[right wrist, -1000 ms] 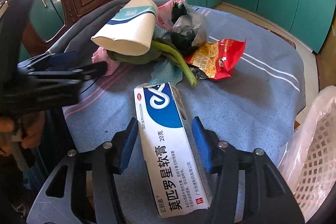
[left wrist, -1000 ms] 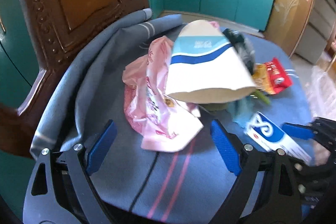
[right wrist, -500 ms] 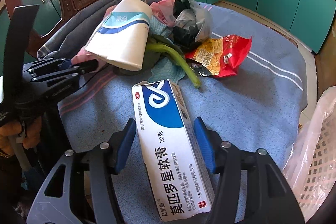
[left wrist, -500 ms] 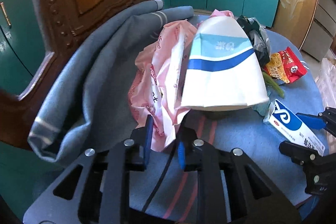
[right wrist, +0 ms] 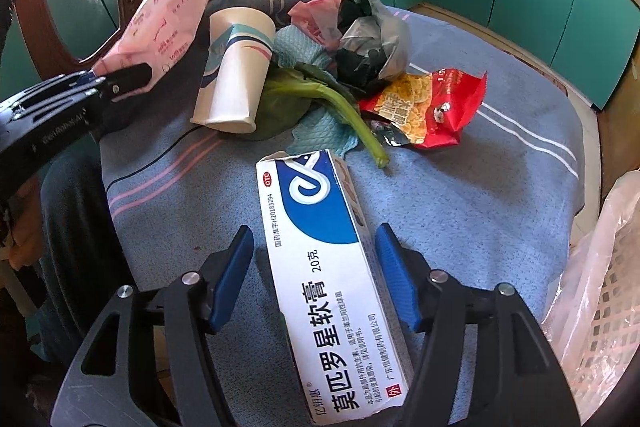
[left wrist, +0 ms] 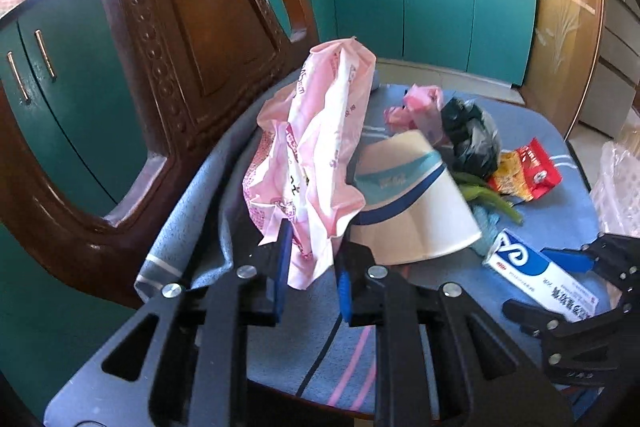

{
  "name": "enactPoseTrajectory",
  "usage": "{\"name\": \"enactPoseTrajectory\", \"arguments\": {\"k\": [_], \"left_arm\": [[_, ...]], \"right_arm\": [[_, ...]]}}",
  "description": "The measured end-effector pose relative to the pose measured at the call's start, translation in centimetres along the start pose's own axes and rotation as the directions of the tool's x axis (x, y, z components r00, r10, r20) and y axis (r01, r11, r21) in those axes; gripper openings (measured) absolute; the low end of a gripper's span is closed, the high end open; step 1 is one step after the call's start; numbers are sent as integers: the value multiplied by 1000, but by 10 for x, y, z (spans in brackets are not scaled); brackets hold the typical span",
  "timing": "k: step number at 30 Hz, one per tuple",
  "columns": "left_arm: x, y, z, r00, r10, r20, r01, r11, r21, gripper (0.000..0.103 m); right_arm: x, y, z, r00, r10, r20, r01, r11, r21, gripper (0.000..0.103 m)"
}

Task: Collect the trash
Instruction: 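Lift the pink bag with the left tool while the right tool holds the box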

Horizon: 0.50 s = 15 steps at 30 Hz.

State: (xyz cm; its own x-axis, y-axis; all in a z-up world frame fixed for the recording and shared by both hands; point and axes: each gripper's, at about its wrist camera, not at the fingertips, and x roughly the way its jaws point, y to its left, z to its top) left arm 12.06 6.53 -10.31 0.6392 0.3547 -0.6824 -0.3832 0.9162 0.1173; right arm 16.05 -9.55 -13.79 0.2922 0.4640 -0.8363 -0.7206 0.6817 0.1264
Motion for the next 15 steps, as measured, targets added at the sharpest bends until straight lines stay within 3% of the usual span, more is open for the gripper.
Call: {"name": "enactPoseTrajectory", "arguments": {"k": [8, 15], "left_arm": [[-35, -1, 0, 998, -22, 54, 22, 1000, -4, 22], [-48, 1, -2, 998, -31, 59, 31, 1000, 3, 22]], "right_arm": [[7, 17, -1, 995, -96, 14, 96, 993, -63, 65], [8, 16, -1, 994, -105, 16, 106, 993, -58, 65]]}}
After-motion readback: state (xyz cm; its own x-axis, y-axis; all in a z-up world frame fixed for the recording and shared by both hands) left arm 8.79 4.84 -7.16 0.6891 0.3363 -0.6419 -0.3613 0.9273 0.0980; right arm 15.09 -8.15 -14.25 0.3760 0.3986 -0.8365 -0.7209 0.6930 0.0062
